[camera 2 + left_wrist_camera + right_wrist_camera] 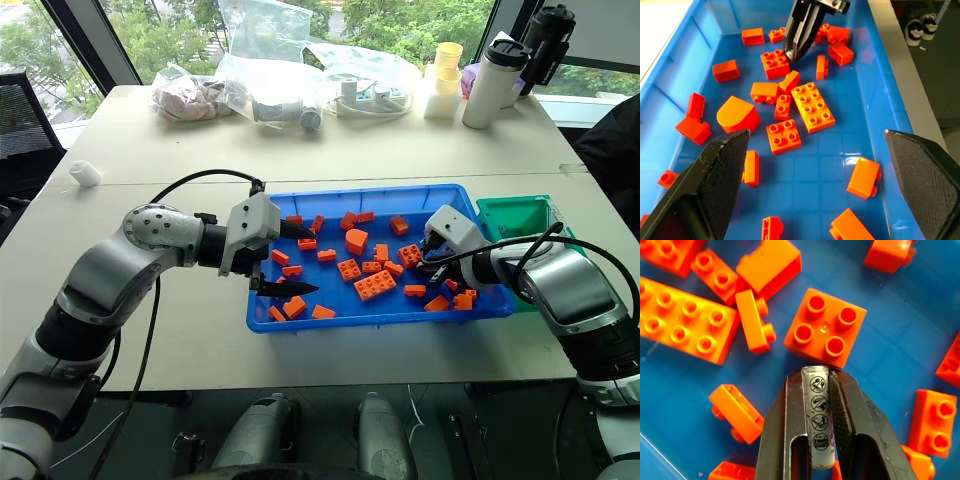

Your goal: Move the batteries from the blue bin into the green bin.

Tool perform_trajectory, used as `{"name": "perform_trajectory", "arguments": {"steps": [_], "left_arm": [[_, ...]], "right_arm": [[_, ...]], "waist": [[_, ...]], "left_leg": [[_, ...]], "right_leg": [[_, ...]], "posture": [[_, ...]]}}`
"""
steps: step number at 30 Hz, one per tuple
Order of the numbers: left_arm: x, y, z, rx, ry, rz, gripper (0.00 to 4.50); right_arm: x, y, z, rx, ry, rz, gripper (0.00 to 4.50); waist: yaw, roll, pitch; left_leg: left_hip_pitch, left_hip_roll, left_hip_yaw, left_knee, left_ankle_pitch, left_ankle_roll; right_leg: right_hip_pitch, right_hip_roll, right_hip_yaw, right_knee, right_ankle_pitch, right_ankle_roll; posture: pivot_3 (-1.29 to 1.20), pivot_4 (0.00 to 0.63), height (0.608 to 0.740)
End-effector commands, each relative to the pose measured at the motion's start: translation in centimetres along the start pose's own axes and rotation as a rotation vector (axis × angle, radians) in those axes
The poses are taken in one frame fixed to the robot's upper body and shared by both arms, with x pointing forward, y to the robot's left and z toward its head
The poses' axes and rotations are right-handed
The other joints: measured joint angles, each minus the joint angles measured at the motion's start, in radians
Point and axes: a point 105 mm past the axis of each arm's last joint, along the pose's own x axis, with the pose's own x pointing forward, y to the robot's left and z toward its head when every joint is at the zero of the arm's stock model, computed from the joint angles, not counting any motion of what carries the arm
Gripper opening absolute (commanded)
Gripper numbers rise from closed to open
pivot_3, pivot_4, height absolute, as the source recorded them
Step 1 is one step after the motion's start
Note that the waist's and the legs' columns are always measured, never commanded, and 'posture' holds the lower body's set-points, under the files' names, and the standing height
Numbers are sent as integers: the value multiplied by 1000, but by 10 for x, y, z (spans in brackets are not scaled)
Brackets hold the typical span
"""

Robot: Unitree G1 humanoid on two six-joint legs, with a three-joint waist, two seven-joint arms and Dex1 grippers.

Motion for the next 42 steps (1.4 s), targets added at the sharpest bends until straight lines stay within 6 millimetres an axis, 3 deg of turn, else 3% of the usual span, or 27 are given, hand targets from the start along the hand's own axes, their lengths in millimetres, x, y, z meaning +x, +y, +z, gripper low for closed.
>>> {"name": "perform_trajectory", "arguments": {"steps": [1,5,9,12,15,24,33,38,42], "left_arm": [[-3,1,9,38,-16,5,4500],[-4,2,12,29,-41,7,4500],[-6,6,19,16,-86,14,4500],[-7,7,29,7,-136,7,4500],[-7,8,31,5,-144,2,4500],[-6,9,28,6,-130,4,4500],[-10,7,25,-11,-124,4,4500],[-17,10,28,-49,-155,19,4500],[-37,19,24,-108,-176,90,4500]], "right_arm": [[-20,-4,30,28,-127,-22,49],[-40,-15,48,99,-240,-67,49],[-65,-43,51,190,-312,-205,49],[-87,-79,33,267,-292,-400,49],[-98,-95,20,302,-265,-489,49],[-105,-113,-3,326,-190,-586,49],[-104,-115,-3,303,-173,-594,4435],[-109,-104,26,253,-323,-512,4435],[-107,-67,42,179,-463,-310,4435]], "waist": [[0,0,0],[0,0,0],[3,0,0],[3,0,0],[1,0,0],[-3,1,0],[-2,1,0],[-3,1,0],[-3,0,0]], "left_leg": [[0,0,0,0,0,0],[0,0,0,0,0,0],[0,0,0,0,0,0],[0,0,0,0,0,0],[0,0,1,0,0,0],[0,1,2,-1,0,0],[0,0,2,-1,0,0],[0,0,2,-1,0,0],[0,1,2,-1,0,0]], "right_leg": [[0,0,0,0,0,0],[0,0,0,0,0,0],[0,0,0,0,0,0],[0,0,0,0,0,0],[0,-1,0,0,0,0],[-1,1,1,0,0,0],[0,0,1,0,0,0],[-1,0,1,0,0,0],[0,1,1,0,0,0]], "posture": [[0,150,740],[0,150,740],[0,150,740],[0,150,740],[0,150,740],[0,150,740],[0,150,740],[0,150,740],[0,150,740]]}}
